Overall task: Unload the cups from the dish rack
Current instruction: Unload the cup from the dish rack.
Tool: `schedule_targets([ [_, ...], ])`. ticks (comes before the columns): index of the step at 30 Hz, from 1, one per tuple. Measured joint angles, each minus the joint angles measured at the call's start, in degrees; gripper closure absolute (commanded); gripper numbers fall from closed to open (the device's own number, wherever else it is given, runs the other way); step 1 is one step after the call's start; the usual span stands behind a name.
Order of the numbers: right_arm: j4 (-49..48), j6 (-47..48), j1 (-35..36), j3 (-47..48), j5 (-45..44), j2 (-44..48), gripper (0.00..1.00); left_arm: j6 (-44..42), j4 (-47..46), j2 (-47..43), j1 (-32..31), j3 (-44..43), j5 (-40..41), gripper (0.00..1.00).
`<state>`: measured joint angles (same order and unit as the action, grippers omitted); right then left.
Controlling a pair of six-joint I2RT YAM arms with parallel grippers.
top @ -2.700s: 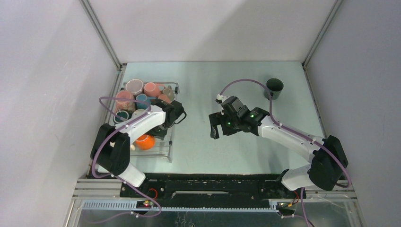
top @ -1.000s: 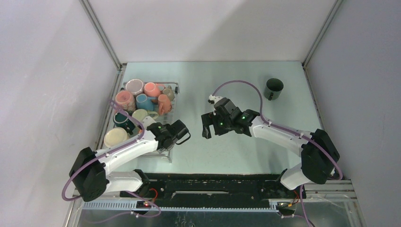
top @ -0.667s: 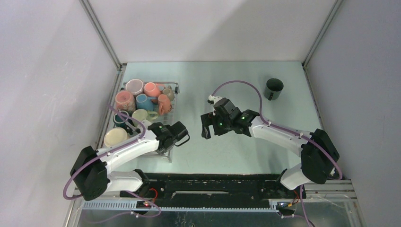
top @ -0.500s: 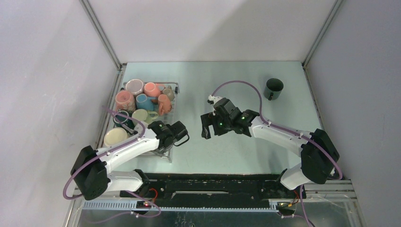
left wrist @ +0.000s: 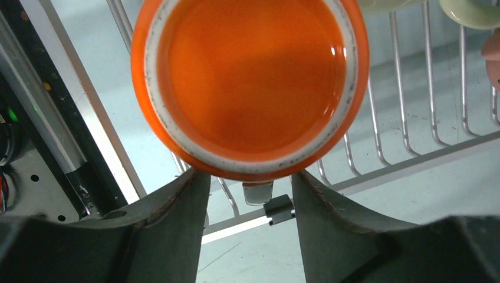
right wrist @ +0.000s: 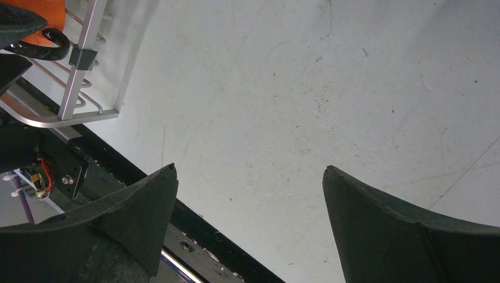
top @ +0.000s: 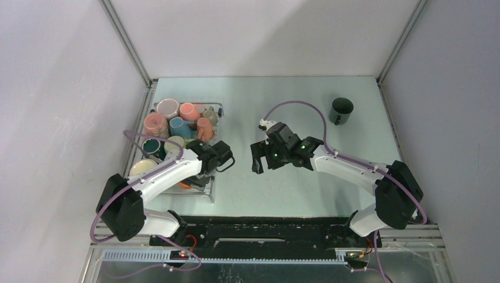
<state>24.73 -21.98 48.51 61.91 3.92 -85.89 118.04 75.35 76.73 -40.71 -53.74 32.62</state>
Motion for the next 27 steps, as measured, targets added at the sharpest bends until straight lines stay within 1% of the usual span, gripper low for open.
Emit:
schedule_targets([
  [3,0.22,0.17,0.00,0.00,-0.02,0.00,0.00,0.11,-0.72,0.33,1.51,0.00,-0.72,0.48],
  [10,0.33,0.24,0.00,0.00,-0.02,0.00,0.00,0.50,-2.78,3.19,3.39,0.00,-2.62,0.64],
  [12,0.33,0.24,0.00,0.00,-0.02,0.00,0.00,0.52,-3.45,4.02,3.63,0.02,-3.17,0.71],
  [17,0.39,0.24,0.00,0.00,-0.26,0.00,0.00,0.55,-4.59,5.03,4.00,0.04,-3.48,0.97],
  [18,0.39,0.24,0.00,0.00,-0.35,0.00,0.01,0.55,-4.70,5.03,4.07,0.04,-3.41,1.00],
  [27,0.42,0.22,0.00,0.00,-0.39,0.00,0.00,0.26,-3.41,5.01,4.02,-0.09,-2.89,1.00],
])
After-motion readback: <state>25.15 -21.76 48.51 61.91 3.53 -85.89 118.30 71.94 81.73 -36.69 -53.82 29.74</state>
